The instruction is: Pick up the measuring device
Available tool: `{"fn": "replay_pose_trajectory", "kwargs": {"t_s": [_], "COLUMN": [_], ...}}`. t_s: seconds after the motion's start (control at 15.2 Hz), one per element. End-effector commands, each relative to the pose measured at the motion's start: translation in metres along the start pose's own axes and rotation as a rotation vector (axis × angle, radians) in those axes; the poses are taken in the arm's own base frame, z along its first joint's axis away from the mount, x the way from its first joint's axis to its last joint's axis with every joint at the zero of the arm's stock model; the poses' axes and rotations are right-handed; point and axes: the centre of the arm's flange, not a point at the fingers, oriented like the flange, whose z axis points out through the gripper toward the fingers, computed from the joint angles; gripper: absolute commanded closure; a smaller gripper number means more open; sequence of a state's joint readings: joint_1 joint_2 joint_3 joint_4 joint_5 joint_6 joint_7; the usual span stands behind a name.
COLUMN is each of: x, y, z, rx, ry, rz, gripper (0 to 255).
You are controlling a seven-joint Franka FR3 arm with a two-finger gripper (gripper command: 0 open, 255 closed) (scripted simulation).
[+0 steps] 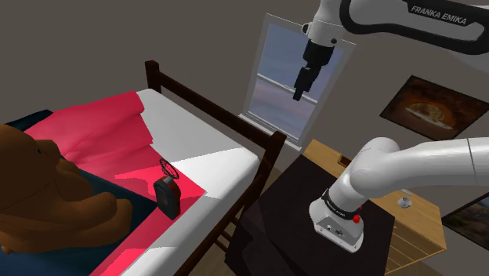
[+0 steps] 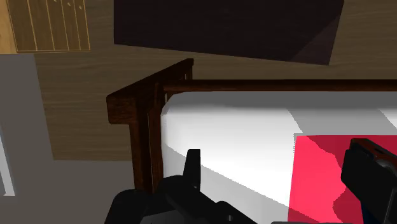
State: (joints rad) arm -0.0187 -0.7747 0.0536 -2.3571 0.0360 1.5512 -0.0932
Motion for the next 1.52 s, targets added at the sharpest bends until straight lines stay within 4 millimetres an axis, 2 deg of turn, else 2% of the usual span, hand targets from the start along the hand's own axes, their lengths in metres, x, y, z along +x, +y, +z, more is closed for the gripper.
{"fn": "replay_pose_trajectory", "kwargs": {"t_s": [0.0, 0.73, 1.45], "x": [0.000, 0.022, 0.058], "y": [0.000, -0.108, -0.215], "z": [0.000, 0.091, 0.179], "rx": [0.000, -0.005, -0.010], "ry": [0.000, 0.108, 0.215], "rz": [0.000, 0.033, 0.066], "gripper": [0, 0, 0]}}
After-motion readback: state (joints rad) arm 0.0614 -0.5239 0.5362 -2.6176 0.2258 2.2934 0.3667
